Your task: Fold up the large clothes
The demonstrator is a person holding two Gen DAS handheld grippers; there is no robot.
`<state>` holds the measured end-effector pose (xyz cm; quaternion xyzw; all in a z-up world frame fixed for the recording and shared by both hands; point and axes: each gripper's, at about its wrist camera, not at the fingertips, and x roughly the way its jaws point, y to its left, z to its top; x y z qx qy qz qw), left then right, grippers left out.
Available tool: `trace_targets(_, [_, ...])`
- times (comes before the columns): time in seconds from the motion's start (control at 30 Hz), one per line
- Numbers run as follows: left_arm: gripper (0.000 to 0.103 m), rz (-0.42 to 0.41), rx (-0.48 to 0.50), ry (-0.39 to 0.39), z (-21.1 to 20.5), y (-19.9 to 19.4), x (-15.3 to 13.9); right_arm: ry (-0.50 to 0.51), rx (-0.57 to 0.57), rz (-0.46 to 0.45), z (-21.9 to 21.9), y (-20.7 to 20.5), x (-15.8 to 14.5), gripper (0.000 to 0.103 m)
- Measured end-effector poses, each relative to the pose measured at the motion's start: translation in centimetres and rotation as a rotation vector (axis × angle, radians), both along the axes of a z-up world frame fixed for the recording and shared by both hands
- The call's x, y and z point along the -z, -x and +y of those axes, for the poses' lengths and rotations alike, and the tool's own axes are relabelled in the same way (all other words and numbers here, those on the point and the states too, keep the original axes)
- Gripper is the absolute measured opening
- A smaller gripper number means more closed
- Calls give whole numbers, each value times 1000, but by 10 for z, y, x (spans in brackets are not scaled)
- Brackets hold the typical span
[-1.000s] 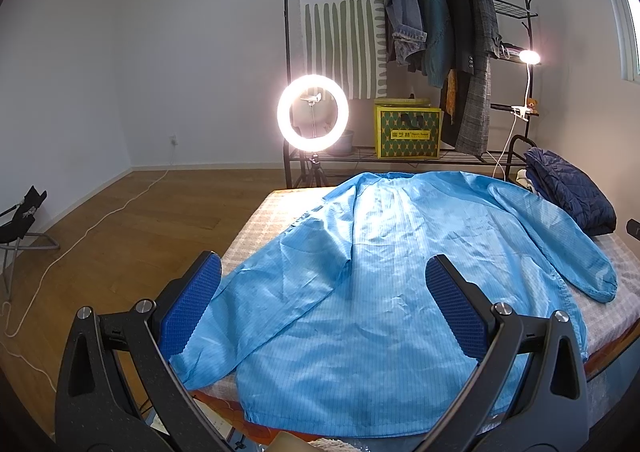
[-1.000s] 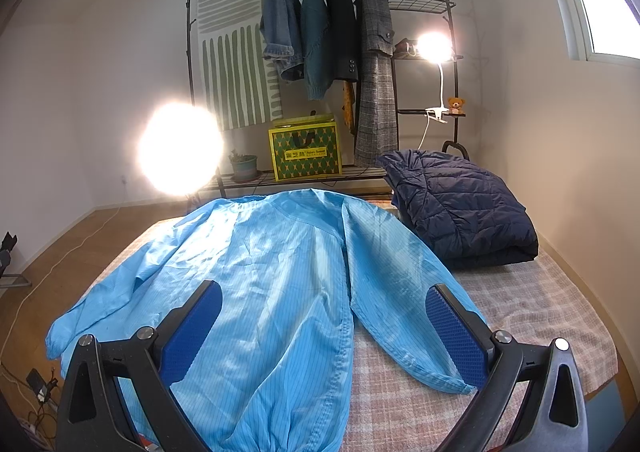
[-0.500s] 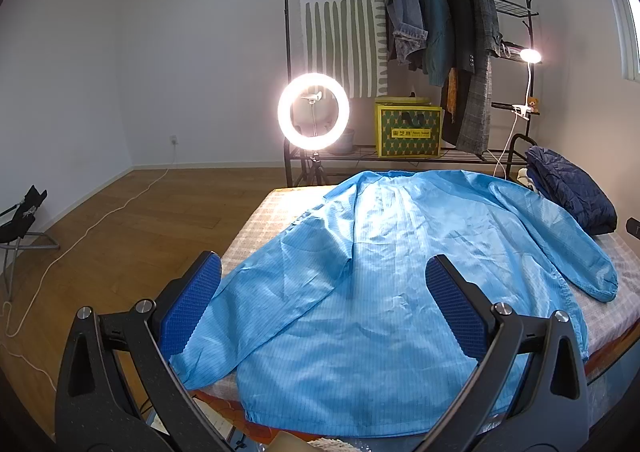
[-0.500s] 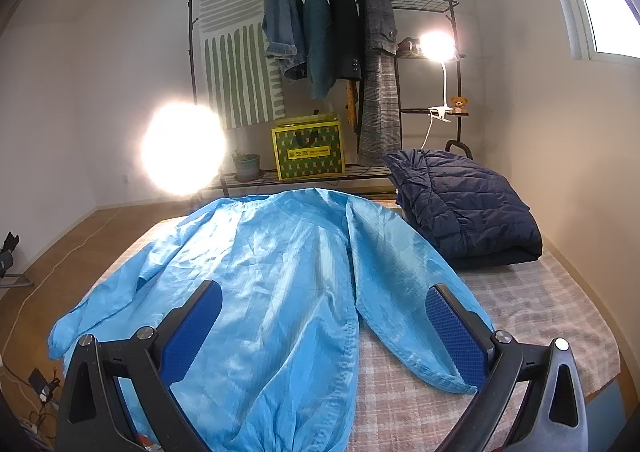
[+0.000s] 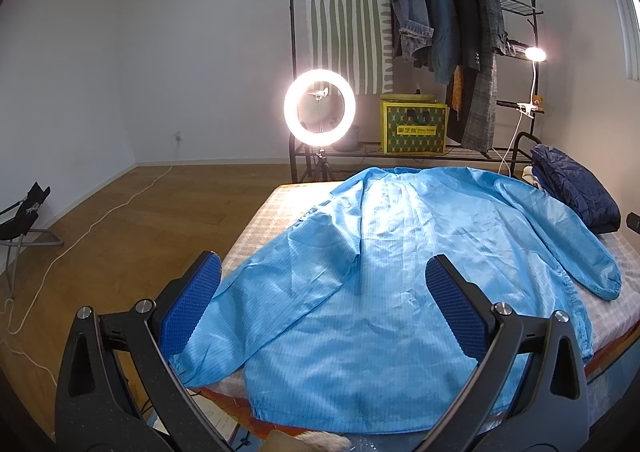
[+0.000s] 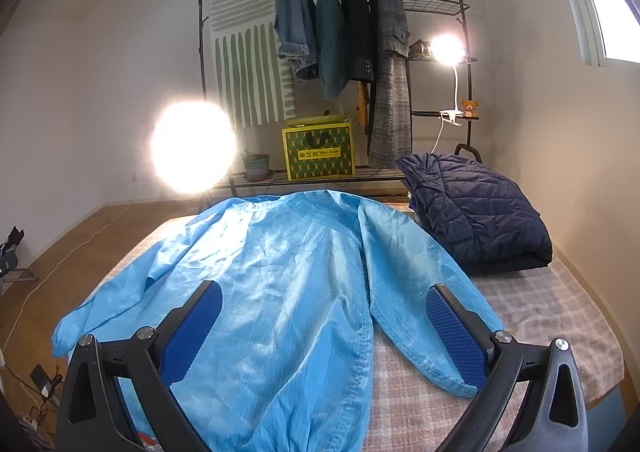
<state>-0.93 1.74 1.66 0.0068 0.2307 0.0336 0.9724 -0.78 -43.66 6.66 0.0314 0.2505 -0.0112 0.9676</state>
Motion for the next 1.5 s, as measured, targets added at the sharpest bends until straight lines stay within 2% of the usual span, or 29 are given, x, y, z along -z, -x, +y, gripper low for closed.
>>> trace_targets(0.2, [103,18,-26,14,13,1,7,-55,-7,26,5,-13,0,103])
trace_targets(0.5, [103,78,-104,73,42,-2,27,-59,-58,30,35,-32,1,103])
trace_targets(0.9, [102,166,-214,182,103,-10,59,18,-131,26,91,-55,5,103])
trace_targets(1.13, [100,272,-212,288,145,-35,81,113,-163,6,121,-59,9,103])
trace_targets(1.23, [100,309,-234,325,167,-48,91,64,-210,-3,125,-57,7,102])
trace_targets(1.4, [100,399,-280,417,208,-74,125,-50,-236,-39,128,-52,-4,102])
trace_targets(1.5, [100,449,-306,452,227,-82,149,7,-261,-57,139,-55,-8,103])
